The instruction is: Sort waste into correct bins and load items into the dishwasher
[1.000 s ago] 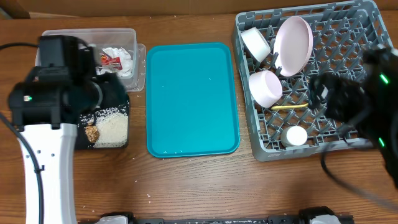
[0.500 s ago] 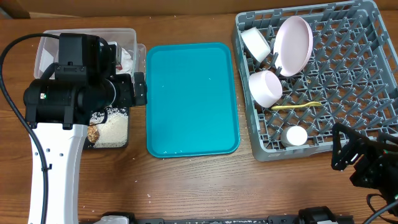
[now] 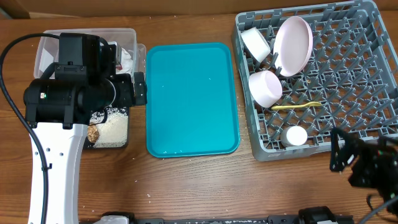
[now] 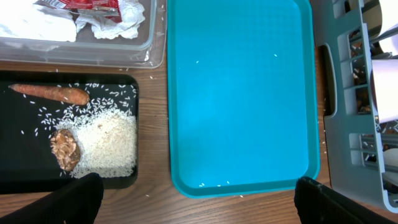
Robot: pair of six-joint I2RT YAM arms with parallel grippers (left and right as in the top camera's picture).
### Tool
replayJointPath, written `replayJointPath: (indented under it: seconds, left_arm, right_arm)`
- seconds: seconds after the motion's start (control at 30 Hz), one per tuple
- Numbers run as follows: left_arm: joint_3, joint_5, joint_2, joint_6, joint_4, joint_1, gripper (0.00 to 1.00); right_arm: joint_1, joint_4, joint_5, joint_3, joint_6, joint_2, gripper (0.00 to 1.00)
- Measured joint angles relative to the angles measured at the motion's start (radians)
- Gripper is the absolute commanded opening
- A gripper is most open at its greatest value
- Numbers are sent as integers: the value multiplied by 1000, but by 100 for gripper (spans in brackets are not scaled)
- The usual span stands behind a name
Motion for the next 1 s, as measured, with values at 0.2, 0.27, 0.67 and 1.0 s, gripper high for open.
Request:
replayJointPath:
  seconds: [0.2,0.27,0.67,1.0]
  left_arm:
    - [0,-3,0,0,0,0,100]
    - [0,-5,0,0,0,0,100]
    - [1,-6,0,0,0,-2,100]
    - [1,-6,0,0,0,-2,100]
  right_arm:
    - [-13,491,0,-362,-71,-140,100]
    - [-32,697,-6,-536,-78,-229,100]
    - [-111,1401,-55,-1492,-87,-701,100]
    - [-112,1514,-114,-1776,-86,-866,100]
